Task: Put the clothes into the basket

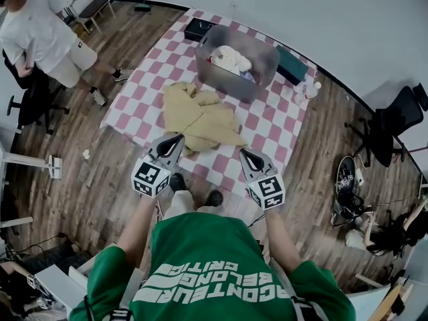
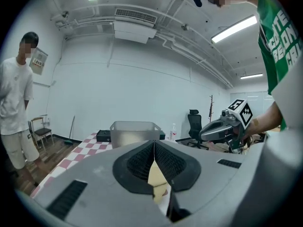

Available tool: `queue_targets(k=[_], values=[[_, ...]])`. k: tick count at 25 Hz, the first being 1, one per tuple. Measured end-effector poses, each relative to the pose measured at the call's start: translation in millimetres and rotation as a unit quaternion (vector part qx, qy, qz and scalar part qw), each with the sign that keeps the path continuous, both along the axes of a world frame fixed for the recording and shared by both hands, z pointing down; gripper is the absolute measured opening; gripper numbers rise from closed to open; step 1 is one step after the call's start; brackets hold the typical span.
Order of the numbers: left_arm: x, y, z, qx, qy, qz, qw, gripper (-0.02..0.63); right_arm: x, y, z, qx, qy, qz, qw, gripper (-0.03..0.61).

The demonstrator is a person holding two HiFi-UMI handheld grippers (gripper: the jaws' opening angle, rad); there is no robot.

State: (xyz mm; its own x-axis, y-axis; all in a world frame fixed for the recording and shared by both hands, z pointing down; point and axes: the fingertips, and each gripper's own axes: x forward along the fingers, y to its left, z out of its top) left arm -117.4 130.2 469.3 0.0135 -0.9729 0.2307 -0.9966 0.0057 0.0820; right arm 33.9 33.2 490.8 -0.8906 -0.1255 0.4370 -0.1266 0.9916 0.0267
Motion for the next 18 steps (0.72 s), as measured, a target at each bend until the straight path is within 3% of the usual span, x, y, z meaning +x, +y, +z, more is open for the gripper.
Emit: queue_targets(k=[10,12,15,18], values=[[-90,21,69,-0.054,0.037,-0.008,0.9978,0.007,-65,20,81,-0.011,0.075,-0.010,0.997,0.011],[-105,18,80,-0.066,0.043,0.001,0.9969,0.048,-77,21,97,-0.021,0.086,0.000,0.996,0.016],[-128,6,98,-0.086,0.049,0.025,0.9948,0.120,-94,25,122,-0.024,0.109,0.009,0.994,0.148],[-153,-10,121,-0.111,0.058,0.053,0.9908,0.158,-107,29,143,-0.021,0.130,0.024,0.991,0.195]])
